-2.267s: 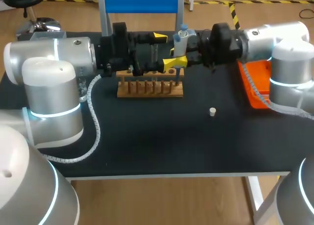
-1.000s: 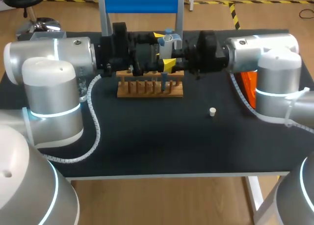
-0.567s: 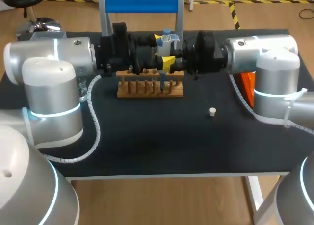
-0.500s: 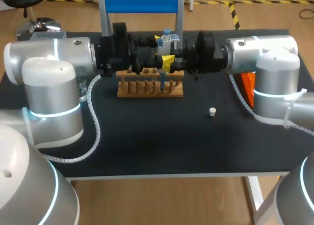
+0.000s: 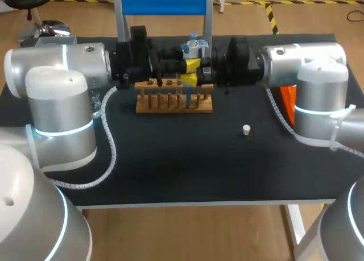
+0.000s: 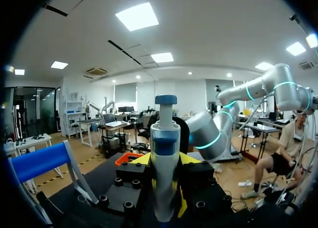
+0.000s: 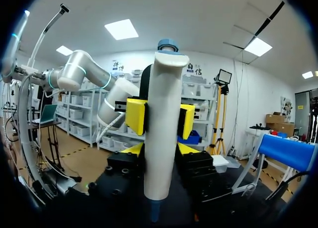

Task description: Invert the test tube, pick up the pipette, mount the tip to pipette, aspirate from beaker and dispense into the tube, eject the tip, return the pipette, and cap with the stopper.

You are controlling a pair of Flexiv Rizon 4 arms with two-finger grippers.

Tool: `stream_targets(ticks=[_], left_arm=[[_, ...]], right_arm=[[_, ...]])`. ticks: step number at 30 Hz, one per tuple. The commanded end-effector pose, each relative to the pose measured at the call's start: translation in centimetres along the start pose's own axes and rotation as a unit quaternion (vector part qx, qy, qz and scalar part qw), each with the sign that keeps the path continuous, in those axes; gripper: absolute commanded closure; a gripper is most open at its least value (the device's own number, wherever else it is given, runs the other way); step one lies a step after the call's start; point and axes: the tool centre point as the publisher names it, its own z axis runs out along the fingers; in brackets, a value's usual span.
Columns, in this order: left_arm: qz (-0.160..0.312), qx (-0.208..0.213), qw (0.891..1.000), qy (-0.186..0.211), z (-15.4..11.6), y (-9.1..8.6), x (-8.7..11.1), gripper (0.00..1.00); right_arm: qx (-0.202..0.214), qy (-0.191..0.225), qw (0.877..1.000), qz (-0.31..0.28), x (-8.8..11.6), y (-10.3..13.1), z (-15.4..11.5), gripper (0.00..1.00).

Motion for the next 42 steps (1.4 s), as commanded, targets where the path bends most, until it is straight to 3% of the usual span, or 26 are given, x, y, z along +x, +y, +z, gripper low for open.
stream_targets(ticks=[1,9,24,35,42], left_arm=[[0.001,0.001,1.0,-0.001,0.0,0.1,0.1,1.0],[0.001,0.001,1.0,-0.001,0.0,0.1,0.1,1.0],[0.001,0.001,1.0,-0.001,0.0,0.1,0.1,1.0],[0.001,0.001,1.0,-0.001,0.0,0.1,0.1,1.0],[0.001,0.001,1.0,-0.001,0.0,0.1,0.1,1.0]], right_arm=[[0.002,0.011,1.0,0.004,0.3,0.0,-0.7,0.0],[0.006,0.019,1.0,0.008,1.3,0.0,-5.5,0.0],[0.033,-0.061,0.998,0.008,-0.2,-0.9,-16.4,0.0],[0.063,-0.084,0.994,0.003,-1.4,-1.6,-21.2,0.0],[0.08,-0.088,0.993,0.006,-1.6,-2.3,-22.6,0.0]])
